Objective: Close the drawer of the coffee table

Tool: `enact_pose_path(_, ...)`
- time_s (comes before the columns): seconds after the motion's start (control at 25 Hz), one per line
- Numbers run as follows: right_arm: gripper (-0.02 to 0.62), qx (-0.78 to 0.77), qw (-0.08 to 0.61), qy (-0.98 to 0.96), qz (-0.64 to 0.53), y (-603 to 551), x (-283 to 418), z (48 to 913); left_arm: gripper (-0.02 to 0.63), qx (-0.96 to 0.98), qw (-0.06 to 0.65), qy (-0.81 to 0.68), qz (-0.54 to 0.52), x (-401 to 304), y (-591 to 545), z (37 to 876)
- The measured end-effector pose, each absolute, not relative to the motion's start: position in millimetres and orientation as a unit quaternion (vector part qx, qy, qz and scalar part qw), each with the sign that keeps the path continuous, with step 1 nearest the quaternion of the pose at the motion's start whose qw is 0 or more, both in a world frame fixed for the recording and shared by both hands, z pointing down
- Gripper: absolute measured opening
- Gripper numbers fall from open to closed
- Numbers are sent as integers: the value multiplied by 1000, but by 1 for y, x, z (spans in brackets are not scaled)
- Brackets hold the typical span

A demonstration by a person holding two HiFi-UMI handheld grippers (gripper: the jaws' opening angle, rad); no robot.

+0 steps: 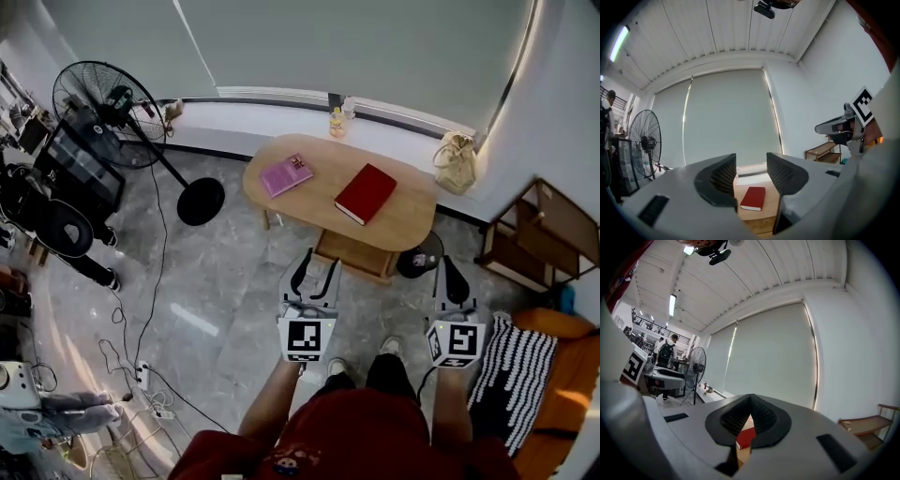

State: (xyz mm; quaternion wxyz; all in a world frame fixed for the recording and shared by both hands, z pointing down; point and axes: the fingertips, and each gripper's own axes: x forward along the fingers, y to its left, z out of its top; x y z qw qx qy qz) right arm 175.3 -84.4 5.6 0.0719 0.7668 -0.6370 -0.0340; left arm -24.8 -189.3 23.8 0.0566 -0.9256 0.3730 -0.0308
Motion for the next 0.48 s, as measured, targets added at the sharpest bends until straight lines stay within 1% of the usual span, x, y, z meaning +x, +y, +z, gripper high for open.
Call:
enact_pose_path(0.28,-3,770,58,-634,-38,-97,240,5,201,-923,59,379,-21,30,-201,15)
enact_pose_path(0.48,-3,769,62,-634,-48,-105,302,4,201,-917,67,393,-15,81,-211,8)
